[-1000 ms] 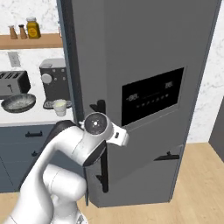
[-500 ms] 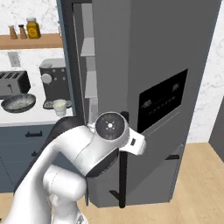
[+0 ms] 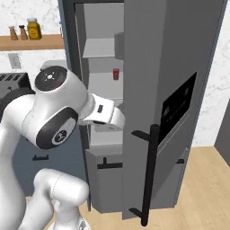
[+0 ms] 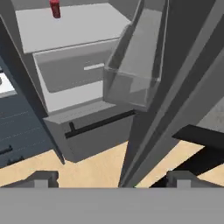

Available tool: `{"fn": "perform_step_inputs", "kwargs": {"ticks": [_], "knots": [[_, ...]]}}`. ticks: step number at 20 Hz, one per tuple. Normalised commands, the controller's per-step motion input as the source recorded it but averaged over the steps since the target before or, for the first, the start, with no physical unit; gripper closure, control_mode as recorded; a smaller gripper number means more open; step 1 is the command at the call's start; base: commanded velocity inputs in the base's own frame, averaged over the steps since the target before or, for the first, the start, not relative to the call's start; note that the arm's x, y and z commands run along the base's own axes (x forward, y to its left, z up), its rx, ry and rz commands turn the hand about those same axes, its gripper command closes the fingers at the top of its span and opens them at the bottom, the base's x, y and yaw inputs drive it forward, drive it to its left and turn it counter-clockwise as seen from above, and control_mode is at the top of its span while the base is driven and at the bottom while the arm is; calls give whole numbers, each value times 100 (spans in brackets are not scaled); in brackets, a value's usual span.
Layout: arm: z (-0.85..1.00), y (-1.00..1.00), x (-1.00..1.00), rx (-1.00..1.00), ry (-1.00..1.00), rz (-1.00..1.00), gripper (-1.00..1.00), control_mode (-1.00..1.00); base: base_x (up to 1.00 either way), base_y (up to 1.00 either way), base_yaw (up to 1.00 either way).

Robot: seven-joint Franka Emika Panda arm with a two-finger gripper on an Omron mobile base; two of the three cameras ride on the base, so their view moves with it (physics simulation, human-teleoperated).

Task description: Grab a lemon wedge from the fridge and one ice cube from the ice bowl, and put them in the glass of lemonade.

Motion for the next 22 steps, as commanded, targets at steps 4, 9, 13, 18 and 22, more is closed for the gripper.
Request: {"fn": "perform_step_inputs", "kwargs": {"ticks": [4, 9, 13, 18, 22], "knots": [[-2, 38, 100, -48, 34, -33, -100, -100, 0, 0, 0], [-45, -30, 100, -30, 28, -35, -100, -100, 0, 0, 0], [-73, -93, 100, -1, 11, -31, -100, -100, 0, 0, 0], [-1, -96, 46, -1, 5, -14, -100, -100, 0, 0, 0], [2, -94, -6, 0, 0, 0, -100, -100, 0, 0, 0]]}}
